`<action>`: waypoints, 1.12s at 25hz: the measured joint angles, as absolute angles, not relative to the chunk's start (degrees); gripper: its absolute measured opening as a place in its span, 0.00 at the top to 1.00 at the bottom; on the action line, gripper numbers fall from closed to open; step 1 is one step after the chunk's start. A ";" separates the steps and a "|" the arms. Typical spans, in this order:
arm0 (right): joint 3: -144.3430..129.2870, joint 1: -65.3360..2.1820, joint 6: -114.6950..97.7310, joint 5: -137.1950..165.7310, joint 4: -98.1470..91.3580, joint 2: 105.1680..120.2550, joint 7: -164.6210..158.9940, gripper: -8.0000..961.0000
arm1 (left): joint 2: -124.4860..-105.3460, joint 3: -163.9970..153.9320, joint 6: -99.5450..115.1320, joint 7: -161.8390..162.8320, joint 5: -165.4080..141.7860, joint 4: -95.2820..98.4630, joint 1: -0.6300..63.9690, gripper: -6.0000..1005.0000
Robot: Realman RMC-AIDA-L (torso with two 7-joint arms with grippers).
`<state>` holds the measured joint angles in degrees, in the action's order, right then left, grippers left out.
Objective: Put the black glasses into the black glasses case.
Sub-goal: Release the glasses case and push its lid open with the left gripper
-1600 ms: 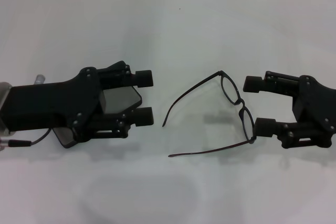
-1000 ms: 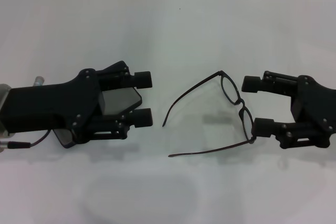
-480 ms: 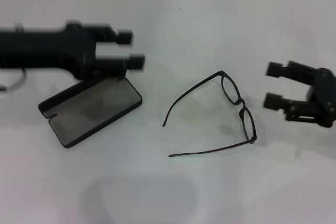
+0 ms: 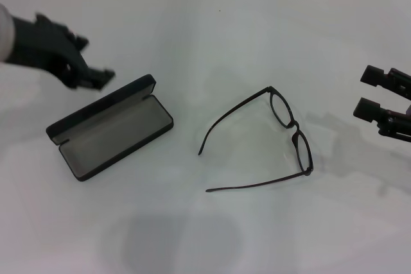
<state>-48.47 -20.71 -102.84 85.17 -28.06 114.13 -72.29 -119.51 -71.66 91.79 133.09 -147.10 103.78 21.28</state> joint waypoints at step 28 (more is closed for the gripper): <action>-48.42 -22.32 -101.39 85.34 -27.40 113.67 -70.82 0.09 | -119.70 -76.41 86.51 134.23 -156.14 79.74 32.16 0.32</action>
<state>-48.42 -22.32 -101.39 85.34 -27.40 113.67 -70.82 -119.70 -76.41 86.51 134.23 -156.14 79.74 32.16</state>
